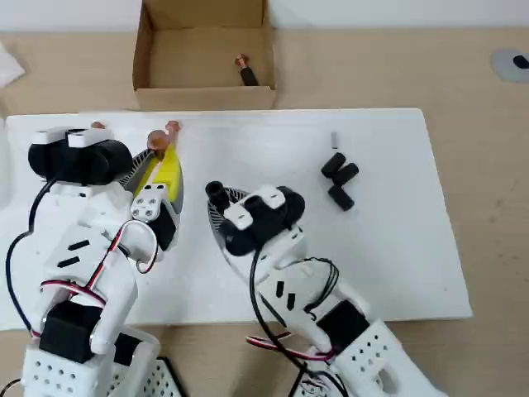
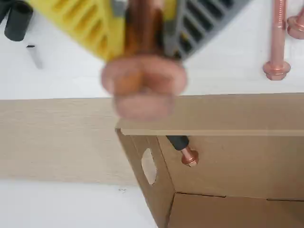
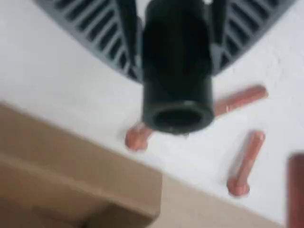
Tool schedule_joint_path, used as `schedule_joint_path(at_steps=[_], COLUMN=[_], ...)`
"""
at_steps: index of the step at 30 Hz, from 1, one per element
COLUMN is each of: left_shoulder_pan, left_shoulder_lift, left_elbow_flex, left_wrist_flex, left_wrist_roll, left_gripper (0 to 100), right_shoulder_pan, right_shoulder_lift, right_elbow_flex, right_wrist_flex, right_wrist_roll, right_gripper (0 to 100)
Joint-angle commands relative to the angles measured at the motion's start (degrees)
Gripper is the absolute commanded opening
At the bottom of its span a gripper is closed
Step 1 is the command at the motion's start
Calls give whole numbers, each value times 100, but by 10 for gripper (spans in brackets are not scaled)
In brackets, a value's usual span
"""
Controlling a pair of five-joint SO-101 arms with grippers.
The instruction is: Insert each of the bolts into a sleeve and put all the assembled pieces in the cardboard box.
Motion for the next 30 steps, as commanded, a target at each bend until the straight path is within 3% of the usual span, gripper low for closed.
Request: schedule_joint_path(at_steps=[1, 8, 24, 30], left_shoulder_pan=[176, 862, 853, 853], left_shoulder_lift=[-22, -22, -22, -22], left_elbow_flex=[-97, -149, -237, -158], left_wrist_flex=[-141, -158, -396, -404], left_wrist_roll=[167, 237, 211, 211], left_gripper=[4, 4, 4, 4], right_shoulder_pan=[-110, -295, -444, -391], right_shoulder_lift=[-303, -593, -734, -734], right_elbow_flex=[4, 418, 435, 321], right_wrist_flex=[-114, -123, -123, -149], right_wrist_roll=[141, 141, 18, -598], right_gripper=[9, 9, 9, 9])
